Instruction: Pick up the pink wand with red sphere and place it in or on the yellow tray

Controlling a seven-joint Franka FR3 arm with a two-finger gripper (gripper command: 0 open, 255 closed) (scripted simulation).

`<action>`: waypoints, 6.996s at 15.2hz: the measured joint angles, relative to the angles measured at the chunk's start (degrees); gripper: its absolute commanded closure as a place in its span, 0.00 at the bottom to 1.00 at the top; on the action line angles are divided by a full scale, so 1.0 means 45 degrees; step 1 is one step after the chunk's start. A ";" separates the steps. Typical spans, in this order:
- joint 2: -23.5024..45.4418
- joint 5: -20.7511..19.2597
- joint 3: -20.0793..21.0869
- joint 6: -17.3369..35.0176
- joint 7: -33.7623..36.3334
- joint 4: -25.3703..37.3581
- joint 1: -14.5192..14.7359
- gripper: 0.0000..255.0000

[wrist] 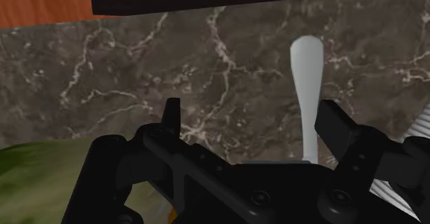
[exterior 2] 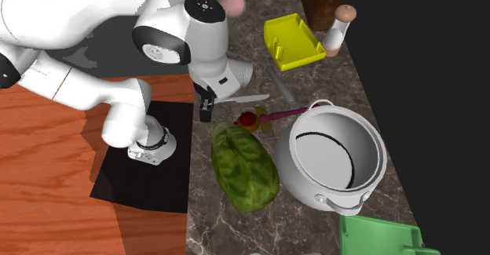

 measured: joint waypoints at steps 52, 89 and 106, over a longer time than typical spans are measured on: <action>0.6368 0.0638 -0.1302 0.3587 -0.5017 0.4729 0.1273 1.00; 0.9171 0.0787 0.0859 -0.0464 -0.0963 1.1815 0.3008 1.00; 1.2510 0.0012 0.2337 -0.0471 0.2379 1.5276 0.5033 1.00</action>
